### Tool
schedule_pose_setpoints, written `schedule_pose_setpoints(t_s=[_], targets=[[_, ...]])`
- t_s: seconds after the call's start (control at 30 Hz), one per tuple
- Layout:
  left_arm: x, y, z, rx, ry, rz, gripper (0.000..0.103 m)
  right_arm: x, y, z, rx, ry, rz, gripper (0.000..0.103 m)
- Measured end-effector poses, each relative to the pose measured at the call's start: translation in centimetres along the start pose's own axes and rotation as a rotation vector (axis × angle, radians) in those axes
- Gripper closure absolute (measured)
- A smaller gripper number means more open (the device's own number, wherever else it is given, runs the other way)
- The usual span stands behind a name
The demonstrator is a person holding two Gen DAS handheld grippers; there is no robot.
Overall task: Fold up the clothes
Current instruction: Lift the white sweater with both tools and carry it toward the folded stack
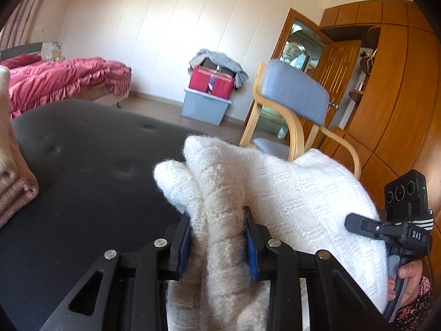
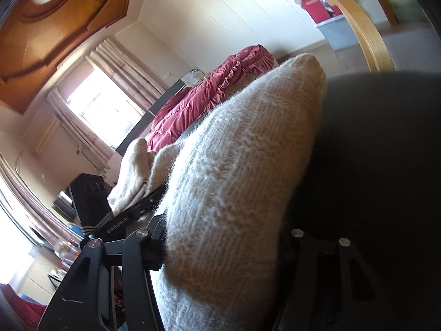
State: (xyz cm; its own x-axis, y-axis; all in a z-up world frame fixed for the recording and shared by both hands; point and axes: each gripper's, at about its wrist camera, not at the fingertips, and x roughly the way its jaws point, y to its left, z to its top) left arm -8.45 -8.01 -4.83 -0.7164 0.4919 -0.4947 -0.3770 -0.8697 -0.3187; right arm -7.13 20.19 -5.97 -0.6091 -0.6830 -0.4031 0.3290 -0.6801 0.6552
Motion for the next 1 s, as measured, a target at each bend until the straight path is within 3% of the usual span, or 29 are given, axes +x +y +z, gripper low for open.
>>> schedule_pose_setpoints(t_s=[0.2, 0.67, 0.83, 1.0], targets=[[-2.2, -1.2, 0.1, 0.055, -0.055, 0.01, 0.072, -0.3, 1.8, 0.3, -0.041, -0.006, 0.006, 0.045], [-7.9, 0.8, 0.3, -0.057, -0.127, -0.093, 0.072, -1.0, 5.9, 1.0, -0.054, -0.018, 0.086, 0.046], [-11.1, 1.0, 2.1, -0.042, -0.202, -0.084, 0.072, -1.1, 8.4, 2.0, -0.089, -0.032, 0.121, 0.046], [-15.5, 3.3, 4.3, -0.037, -0.279, -0.014, 0.072, 0.8, 12.5, 3.8, -0.148, -0.009, 0.179, 0.046]])
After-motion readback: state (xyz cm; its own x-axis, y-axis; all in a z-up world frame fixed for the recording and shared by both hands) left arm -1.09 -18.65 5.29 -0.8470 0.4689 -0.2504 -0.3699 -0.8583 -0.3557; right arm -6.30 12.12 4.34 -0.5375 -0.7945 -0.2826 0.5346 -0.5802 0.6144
